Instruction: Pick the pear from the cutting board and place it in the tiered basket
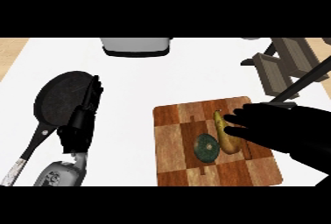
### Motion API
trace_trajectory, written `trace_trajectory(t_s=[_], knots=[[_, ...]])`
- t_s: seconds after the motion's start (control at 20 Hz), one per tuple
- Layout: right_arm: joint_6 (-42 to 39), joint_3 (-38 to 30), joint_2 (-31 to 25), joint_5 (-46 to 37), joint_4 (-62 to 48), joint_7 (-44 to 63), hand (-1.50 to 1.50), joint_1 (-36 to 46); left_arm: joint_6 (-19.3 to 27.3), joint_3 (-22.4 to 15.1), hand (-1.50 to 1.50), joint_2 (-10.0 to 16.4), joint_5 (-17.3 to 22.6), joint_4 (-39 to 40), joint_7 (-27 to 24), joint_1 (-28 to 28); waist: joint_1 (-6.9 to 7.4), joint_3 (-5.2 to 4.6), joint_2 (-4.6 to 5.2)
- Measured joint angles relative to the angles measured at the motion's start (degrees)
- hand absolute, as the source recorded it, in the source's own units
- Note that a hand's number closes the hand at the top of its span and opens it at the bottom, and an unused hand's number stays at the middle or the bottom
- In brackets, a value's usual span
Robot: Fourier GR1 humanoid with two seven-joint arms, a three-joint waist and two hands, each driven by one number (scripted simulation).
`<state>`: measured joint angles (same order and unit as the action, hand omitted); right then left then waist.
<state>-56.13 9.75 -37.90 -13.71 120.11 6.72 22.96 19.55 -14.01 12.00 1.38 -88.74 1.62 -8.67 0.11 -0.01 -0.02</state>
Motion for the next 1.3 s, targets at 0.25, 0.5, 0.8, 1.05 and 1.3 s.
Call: trace_trajectory(t_s=[0.25,0.5,0.8,1.05,1.3], knots=[[-1.34,1.92,-0.47,-4.4,1.07,0.7,-1.5,-1.85,-0.46,0.32,0.0,-0.78,-1.1,-0.63,1.09,-0.14,-0.05,0.0,0.0],[-1.89,2.36,-0.34,-9.73,0.09,-0.76,-1.5,-2.26,-1.69,2.01,0.0,-1.8,-1.58,1.81,-0.66,-0.8,-0.06,0.0,0.03],[0.69,3.99,-0.78,-19.26,-1.83,-6.37,-1.5,-2.8,-2.21,2.78,0.0,-2.55,-3.09,0.26,0.89,-0.72,0.08,0.02,0.04],[2.59,6.19,-1.48,-25.56,-3.92,-11.06,-1.5,-2.38,-3.07,2.72,0.0,-3.12,-3.87,-2.21,1.45,1.43,0.16,0.02,0.04],[7.3,8.59,-2.69,-31.22,-4.6,-16.62,-1.5,-2.93,-3.61,3.81,0.0,-4.33,-4.45,0.59,0.01,0.0,0.06,0.02,0.06]])
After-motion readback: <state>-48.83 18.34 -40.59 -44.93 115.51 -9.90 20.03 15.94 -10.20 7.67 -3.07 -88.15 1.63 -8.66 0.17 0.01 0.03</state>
